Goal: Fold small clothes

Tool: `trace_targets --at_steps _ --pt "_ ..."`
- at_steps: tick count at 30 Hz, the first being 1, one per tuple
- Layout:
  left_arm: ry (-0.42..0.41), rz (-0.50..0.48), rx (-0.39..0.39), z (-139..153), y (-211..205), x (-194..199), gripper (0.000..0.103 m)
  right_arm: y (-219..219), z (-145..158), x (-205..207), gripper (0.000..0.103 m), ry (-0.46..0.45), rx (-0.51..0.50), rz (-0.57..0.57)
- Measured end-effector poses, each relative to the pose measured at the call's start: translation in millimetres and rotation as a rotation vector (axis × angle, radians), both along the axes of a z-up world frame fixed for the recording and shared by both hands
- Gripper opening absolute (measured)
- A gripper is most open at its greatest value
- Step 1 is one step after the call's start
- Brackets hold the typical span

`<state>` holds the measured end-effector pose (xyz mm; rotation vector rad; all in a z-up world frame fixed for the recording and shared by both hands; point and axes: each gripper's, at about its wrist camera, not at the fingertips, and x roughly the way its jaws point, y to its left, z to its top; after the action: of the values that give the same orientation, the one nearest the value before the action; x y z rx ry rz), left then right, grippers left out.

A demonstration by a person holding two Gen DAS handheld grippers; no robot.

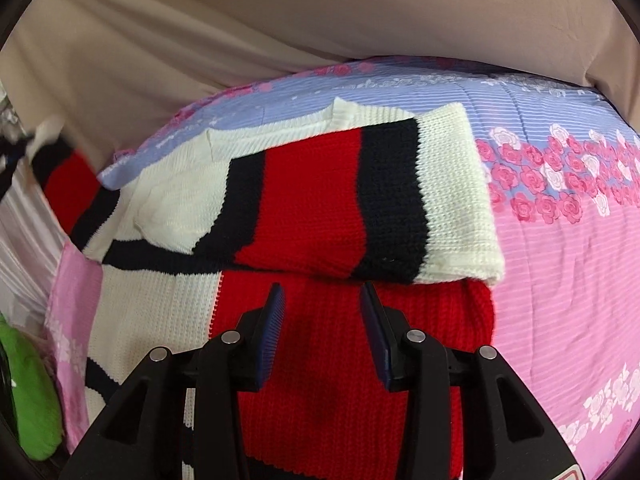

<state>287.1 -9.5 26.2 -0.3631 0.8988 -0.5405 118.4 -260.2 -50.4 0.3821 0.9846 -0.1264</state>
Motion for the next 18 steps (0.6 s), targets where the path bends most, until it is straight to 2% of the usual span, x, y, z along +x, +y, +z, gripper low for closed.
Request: trace_targets --at_steps 1,2,3,4,5,7,8,9,12,13,16,18 --pt "0.049 -0.021 0.004 -21.6 -17.8 -3.4 0.011 -4.4 -0.5 -2.3 0.043 -0.002 0.006 -0.006" --pt "0.127 -0.042 0.022 -55.2 -39.3 -10.5 0.012 -10.6 -2.4 -5.5 0.046 0.0 0.012 -0.014" --pt "0.19 -0.042 0.049 -80.6 -50.5 -17.2 0.011 -15.8 -4.4 -8.1 0.047 0.004 0.013 -0.023" --pt "0.234 -0.026 0.04 -97.3 -51.2 -23.9 0.011 -21.1 -6.6 -10.7 0.047 0.009 0.015 -0.032" --pt "0.25 -0.009 0.02 -101.5 -46.4 -27.9 0.013 -26.5 -8.5 -12.9 0.047 0.014 0.021 -0.038" --pt "0.251 0.046 -0.023 -99.5 -26.7 -35.9 0.028 -34.9 -7.8 -15.3 0.047 0.016 0.026 -0.05" --pt "0.238 0.1 -0.032 -94.5 -9.2 -38.0 0.043 -38.8 -5.3 -15.1 0.048 0.004 0.038 -0.045" --pt "0.224 0.159 -0.037 -90.7 8.4 -38.2 0.05 -41.2 -2.5 -14.0 0.049 -0.01 0.044 -0.041" --pt "0.232 0.324 -0.025 -90.7 56.5 -19.3 0.052 -50.3 2.8 1.3 0.063 -0.039 0.108 -0.03" --pt "0.253 0.368 -0.029 -93.5 69.7 -11.8 0.052 -53.9 0.3 10.5 0.064 -0.029 0.137 -0.03" --pt "0.362 0.492 -0.107 -114.8 108.5 0.6 0.052 -57.9 -10.0 33.0 0.064 -0.011 0.187 -0.049" --pt "0.402 0.548 -0.159 -123.6 124.3 -1.3 0.052 -55.6 -21.2 43.6 0.064 0.02 0.163 -0.065"
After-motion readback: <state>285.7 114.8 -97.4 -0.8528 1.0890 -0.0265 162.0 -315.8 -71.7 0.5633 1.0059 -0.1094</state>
